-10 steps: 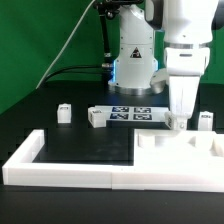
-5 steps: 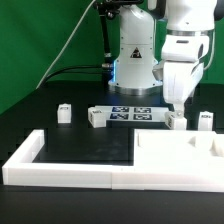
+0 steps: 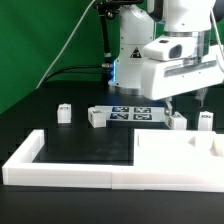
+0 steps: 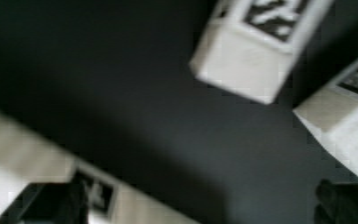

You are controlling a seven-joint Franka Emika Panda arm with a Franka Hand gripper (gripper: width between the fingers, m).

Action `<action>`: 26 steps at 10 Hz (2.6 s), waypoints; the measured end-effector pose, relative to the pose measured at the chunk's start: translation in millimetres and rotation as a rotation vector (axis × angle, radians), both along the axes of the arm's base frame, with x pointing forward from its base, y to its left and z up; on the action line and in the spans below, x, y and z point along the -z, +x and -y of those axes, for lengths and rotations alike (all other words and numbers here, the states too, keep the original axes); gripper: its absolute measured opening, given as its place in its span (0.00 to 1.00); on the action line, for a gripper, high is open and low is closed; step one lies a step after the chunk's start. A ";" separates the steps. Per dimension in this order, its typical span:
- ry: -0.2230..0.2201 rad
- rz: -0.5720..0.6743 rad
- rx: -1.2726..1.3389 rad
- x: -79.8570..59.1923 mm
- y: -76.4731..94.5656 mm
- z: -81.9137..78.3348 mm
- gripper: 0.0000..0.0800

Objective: Assemble one leg

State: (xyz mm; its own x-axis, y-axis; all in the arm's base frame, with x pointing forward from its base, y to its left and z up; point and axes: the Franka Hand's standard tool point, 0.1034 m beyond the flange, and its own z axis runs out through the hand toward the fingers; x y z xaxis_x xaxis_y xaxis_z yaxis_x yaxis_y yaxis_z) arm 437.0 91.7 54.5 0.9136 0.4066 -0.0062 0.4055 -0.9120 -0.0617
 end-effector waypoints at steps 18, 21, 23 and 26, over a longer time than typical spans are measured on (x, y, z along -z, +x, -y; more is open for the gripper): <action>-0.107 -0.843 0.514 12.6 -35.9 -49.8 0.81; -0.126 -0.924 0.501 22.4 -32.6 -56.6 0.81; -0.136 -0.929 0.500 28.2 -36.9 -60.8 0.81; -0.138 -0.931 0.491 33.3 -40.4 -64.4 0.81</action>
Offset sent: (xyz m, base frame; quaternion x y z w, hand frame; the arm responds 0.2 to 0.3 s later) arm -0.0094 0.0184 -0.0012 0.0024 -0.0070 0.2506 0.9681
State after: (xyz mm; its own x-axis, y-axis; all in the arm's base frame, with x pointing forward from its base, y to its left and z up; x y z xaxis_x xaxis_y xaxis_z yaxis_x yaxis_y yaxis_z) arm 396.6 156.1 21.2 0.5890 -0.0635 -0.8056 -0.1629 -0.9858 -0.0414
